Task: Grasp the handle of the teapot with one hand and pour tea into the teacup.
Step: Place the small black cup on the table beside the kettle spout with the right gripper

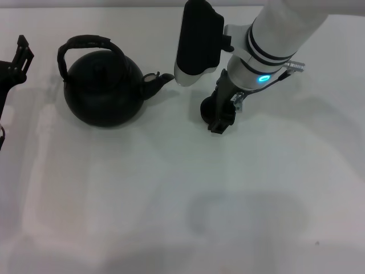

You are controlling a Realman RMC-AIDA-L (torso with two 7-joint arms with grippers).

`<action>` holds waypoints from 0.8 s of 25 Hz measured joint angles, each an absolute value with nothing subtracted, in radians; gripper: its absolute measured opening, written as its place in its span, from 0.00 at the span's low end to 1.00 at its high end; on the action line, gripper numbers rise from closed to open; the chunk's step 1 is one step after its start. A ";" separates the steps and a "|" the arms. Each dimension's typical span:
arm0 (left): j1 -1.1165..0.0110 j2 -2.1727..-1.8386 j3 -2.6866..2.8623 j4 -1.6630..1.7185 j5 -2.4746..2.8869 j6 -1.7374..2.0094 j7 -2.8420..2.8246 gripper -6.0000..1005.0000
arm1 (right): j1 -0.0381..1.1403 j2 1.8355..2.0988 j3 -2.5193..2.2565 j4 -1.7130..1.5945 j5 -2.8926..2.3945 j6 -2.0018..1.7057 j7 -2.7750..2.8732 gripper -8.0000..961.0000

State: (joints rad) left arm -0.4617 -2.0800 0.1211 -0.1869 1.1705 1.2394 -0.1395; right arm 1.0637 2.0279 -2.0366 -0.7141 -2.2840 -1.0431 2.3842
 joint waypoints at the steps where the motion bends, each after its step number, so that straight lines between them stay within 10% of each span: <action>1: -0.462 -2.080 0.121 -0.187 1.170 1.239 -0.139 0.81 | 1.063 2.028 -2.037 -0.714 -2.284 -1.043 2.384 0.79; 20: -0.455 -2.082 0.123 -0.187 1.172 1.240 -0.141 0.81 | 1.047 2.028 -2.063 -0.724 -2.250 -1.033 2.387 0.80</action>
